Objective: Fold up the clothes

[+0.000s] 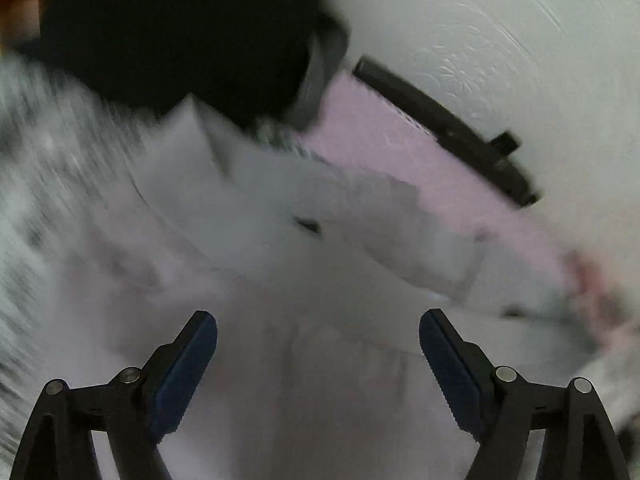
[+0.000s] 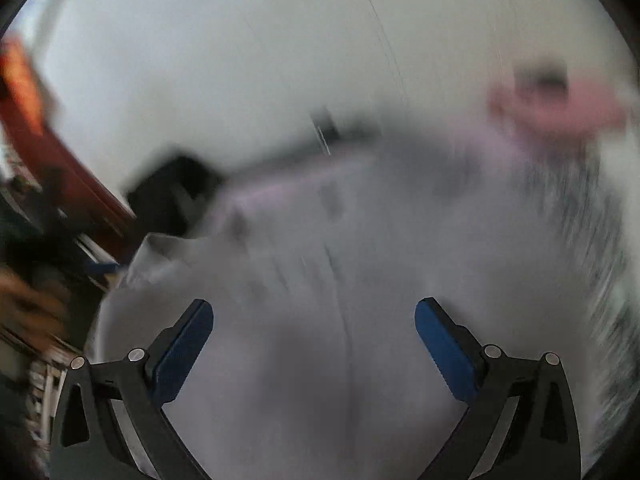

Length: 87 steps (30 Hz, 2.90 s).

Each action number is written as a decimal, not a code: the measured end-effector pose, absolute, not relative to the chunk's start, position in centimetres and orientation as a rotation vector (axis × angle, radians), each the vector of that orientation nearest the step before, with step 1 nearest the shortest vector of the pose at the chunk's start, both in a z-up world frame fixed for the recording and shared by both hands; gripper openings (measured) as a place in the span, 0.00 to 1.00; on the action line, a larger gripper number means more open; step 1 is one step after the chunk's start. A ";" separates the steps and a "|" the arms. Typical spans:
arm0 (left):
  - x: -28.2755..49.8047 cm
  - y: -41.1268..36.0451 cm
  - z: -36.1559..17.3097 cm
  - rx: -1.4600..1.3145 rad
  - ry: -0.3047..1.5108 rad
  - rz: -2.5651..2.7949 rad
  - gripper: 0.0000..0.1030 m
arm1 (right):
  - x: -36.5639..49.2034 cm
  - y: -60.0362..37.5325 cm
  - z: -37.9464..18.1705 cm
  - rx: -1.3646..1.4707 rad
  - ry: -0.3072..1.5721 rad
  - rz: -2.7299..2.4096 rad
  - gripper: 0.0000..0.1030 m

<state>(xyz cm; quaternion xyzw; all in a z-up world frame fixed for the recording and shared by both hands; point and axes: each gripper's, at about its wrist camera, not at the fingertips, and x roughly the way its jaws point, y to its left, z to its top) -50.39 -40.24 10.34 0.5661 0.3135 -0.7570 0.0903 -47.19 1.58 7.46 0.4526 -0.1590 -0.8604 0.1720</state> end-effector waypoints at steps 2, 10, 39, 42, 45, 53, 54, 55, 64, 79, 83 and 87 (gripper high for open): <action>-51.1 -41.4 11.2 1.690 1.017 -2.263 0.84 | -47.0 0.0 5.7 1.256 -0.280 -2.491 1.00; -43.4 -34.0 17.7 1.556 0.067 -2.812 0.93 | -46.2 -1.8 4.9 1.181 0.016 -2.583 1.00; -16.0 -42.1 8.6 1.240 0.981 -2.812 0.99 | -31.1 11.1 3.3 1.029 -1.652 -2.149 1.00; -14.5 -45.3 6.2 1.176 1.177 -2.712 0.99 | -32.5 11.5 3.5 1.120 -1.624 -2.253 0.97; -13.0 -48.3 6.0 1.070 1.318 -2.657 0.99 | -34.1 11.2 3.8 1.133 -1.554 -2.318 0.97; -9.1 -54.6 5.6 0.799 1.520 -2.500 0.99 | -37.6 9.2 6.3 1.066 -1.338 -2.474 0.19; -9.0 -55.0 5.1 0.798 1.545 -2.467 0.99 | -37.4 8.1 8.3 1.009 -1.250 -2.532 0.19; -8.9 -55.4 4.4 0.801 1.570 -2.443 0.99 | -37.3 6.7 10.2 0.958 -1.147 -2.592 0.19; -8.9 -54.2 5.2 0.796 1.369 -2.416 0.99 | -29.0 -24.3 14.4 0.498 0.717 -2.599 0.21; -8.5 -51.7 8.4 0.782 0.827 -2.420 0.99 | -24.8 -28.2 11.0 1.200 0.388 -2.189 0.88; -8.4 -51.0 9.0 0.770 0.761 -2.439 0.99 | -16.0 -24.6 12.2 1.199 0.131 -1.913 0.89; -8.3 -49.9 9.7 0.732 0.681 -2.460 0.99 | -9.6 -20.6 11.1 1.186 0.266 -2.019 0.89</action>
